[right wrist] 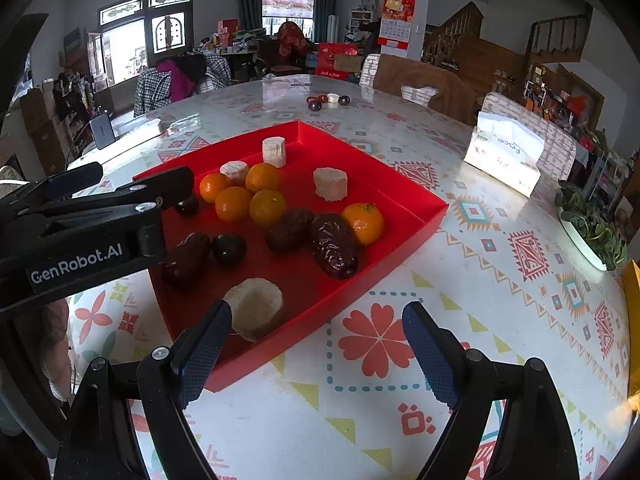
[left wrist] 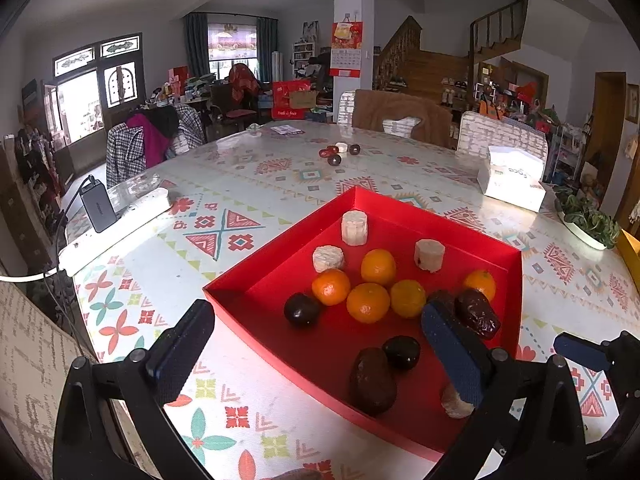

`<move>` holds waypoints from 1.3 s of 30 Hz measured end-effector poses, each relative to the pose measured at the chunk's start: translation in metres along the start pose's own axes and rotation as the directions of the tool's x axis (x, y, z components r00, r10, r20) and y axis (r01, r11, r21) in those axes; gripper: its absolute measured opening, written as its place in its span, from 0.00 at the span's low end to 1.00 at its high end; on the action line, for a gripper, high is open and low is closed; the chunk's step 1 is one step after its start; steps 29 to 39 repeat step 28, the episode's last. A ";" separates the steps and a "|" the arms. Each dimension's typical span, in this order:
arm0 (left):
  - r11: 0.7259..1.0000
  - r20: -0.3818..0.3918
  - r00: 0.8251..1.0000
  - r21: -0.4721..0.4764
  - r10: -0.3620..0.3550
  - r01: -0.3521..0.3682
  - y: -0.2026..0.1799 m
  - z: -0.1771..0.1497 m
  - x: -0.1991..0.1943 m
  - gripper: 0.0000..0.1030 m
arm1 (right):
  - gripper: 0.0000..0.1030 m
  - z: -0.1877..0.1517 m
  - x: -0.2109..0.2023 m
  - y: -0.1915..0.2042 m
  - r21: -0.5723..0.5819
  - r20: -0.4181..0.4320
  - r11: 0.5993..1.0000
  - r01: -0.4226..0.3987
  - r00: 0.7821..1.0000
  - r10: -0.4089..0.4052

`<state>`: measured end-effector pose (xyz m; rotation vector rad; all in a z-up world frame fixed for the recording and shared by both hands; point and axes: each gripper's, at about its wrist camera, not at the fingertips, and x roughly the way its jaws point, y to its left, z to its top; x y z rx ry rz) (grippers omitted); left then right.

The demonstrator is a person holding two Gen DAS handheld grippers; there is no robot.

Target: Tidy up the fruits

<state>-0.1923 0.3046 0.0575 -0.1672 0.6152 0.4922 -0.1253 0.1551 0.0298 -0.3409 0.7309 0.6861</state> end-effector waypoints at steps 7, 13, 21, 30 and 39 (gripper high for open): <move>1.000 -0.003 1.000 -0.002 0.000 0.000 0.000 -0.001 0.000 1.00 | 0.88 0.000 -0.001 0.002 -0.004 0.003 1.000 0.000 1.000 0.000; 1.000 -0.004 1.000 -0.002 -0.003 0.003 0.000 -0.002 0.000 1.00 | 0.88 -0.001 -0.001 0.001 0.001 0.001 1.000 0.001 1.000 -0.001; 0.999 -0.001 1.000 -0.021 -0.026 0.026 0.003 -0.001 -0.002 1.00 | 0.88 -0.001 -0.001 0.001 -0.003 -0.001 1.000 0.003 1.000 -0.003; 1.000 0.038 0.999 -0.014 -0.005 0.005 0.005 0.009 -0.018 1.00 | 0.88 0.000 -0.003 0.000 -0.013 0.005 0.997 0.072 0.997 -0.072; 1.000 0.038 0.999 -0.014 -0.005 0.005 0.005 0.009 -0.018 1.00 | 0.88 0.000 -0.003 0.000 -0.013 0.005 0.997 0.072 0.997 -0.072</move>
